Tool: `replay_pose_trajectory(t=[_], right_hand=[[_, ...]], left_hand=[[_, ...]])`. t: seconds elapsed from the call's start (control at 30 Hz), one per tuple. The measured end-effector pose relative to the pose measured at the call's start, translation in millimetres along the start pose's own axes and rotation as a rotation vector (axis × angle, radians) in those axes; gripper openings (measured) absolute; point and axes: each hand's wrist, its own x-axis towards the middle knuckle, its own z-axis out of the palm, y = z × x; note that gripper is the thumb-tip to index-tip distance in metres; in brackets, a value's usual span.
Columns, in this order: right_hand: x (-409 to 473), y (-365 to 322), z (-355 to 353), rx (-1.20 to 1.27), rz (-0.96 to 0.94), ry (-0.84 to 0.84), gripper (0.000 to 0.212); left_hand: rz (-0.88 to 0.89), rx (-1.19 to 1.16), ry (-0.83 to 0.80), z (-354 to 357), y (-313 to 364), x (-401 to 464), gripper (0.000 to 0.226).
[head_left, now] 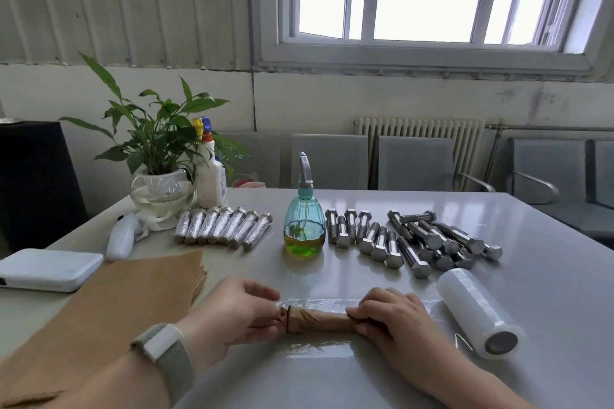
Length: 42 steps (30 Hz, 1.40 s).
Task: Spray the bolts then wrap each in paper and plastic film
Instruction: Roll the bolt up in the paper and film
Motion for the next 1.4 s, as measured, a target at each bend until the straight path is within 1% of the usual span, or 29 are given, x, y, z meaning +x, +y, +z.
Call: replay_pose_trajectory(t=[0.17, 0.23, 0.3, 0.4, 0.53, 0.63, 0.73, 0.8, 0.9, 0.93, 1.0, 1.03, 1.07, 1.13, 1.17, 1.23, 1.27, 1.3, 1.33, 1.37, 1.4], right_hand=[[0.1, 0.8, 0.4, 0.015, 0.008, 0.009, 0.021], [0.0, 1.2, 0.4, 0.018, 0.007, 0.005, 0.021], [0.2, 1.9, 0.8, 0.023, 0.002, 0.004, 0.021], [0.6, 2.3, 1.5, 0.014, 0.002, 0.001, 0.021], [0.9, 1.4, 1.7, 0.026, 0.004, 0.017, 0.020], [0.4, 2.5, 2.1, 0.013, 0.001, 0.017, 0.020], [0.2, 0.3, 1.2, 0.008, 0.005, 0.010, 0.020], [-0.4, -0.1, 0.6, 0.016, 0.015, 0.013, 0.020], [0.0, 0.0, -0.2, 0.009, 0.013, 0.007, 0.020], [0.1, -0.5, -0.3, 0.013, 0.013, 0.004, 0.020], [0.1, -1.4, -1.2, 0.021, 0.016, 0.004, 0.019], [-0.2, -1.8, -1.6, 0.024, 0.018, 0.002, 0.019], [-0.4, -2.2, -1.9, 0.026, 0.018, 0.000, 0.019], [-0.7, -3.2, -2.5, 0.016, 0.013, 0.001, 0.019], [-0.4, -3.6, -2.7, 0.008, 0.011, 0.000, 0.019], [0.0, -3.8, -3.0, -0.001, 0.015, -0.007, 0.020], [-0.2, -3.9, -3.5, -0.005, 0.022, -0.012, 0.021], [-0.7, -3.9, -3.9, -0.012, 0.025, -0.013, 0.021], [-0.8, -4.7, -4.1, -0.016, 0.026, -0.013, 0.022], [-1.5, -3.8, -4.0, -0.017, 0.027, -0.016, 0.022], [-1.6, -4.1, -3.4, -0.015, 0.025, -0.018, 0.023]], left_hand=[[0.023, -0.267, 0.081, 7.9, -21.3, -0.3, 0.004], [0.054, -0.316, 0.104, 11.9, -27.0, -0.1, 0.004], [0.108, -0.287, 0.128, 16.9, -30.6, -0.2, 0.005], [0.240, -0.079, 0.203, 23.0, -36.7, -0.4, 0.007], [0.471, 0.352, 0.350, 26.0, -37.1, -6.4, 0.013], [0.667, 0.631, 0.405, 27.8, -30.4, -12.1, 0.010], [0.753, 0.807, 0.411, 30.2, -29.3, -14.7, 0.009], [0.775, 0.856, 0.408, 32.7, -32.7, -14.7, 0.012], [0.774, 0.765, 0.396, 33.1, -36.7, -15.5, 0.014], [0.770, 0.781, 0.389, 34.7, -37.9, -17.3, 0.017], [0.780, 0.909, 0.376, 42.3, -41.8, -21.3, 0.027], [0.792, 1.002, 0.364, 47.2, -44.9, -24.3, 0.037], [0.791, 1.030, 0.340, 51.7, -48.8, -25.4, 0.050], [0.832, 1.161, 0.364, 60.5, -53.3, -29.2, 0.065], [0.821, 1.190, 0.380, 63.3, -52.0, -32.3, 0.068], [0.723, 1.263, 0.300, 63.0, -45.6, -38.3, 0.072], [0.671, 1.271, 0.267, 59.6, -41.6, -41.4, 0.069], [0.630, 1.238, 0.240, 54.1, -39.3, -38.8, 0.059], [0.614, 1.093, 0.185, 43.8, -34.4, -34.6, 0.045], [0.560, 0.896, 0.107, 33.6, -25.8, -30.2, 0.034], [0.455, 0.675, 0.022, 21.9, -15.0, -28.4, 0.026]])
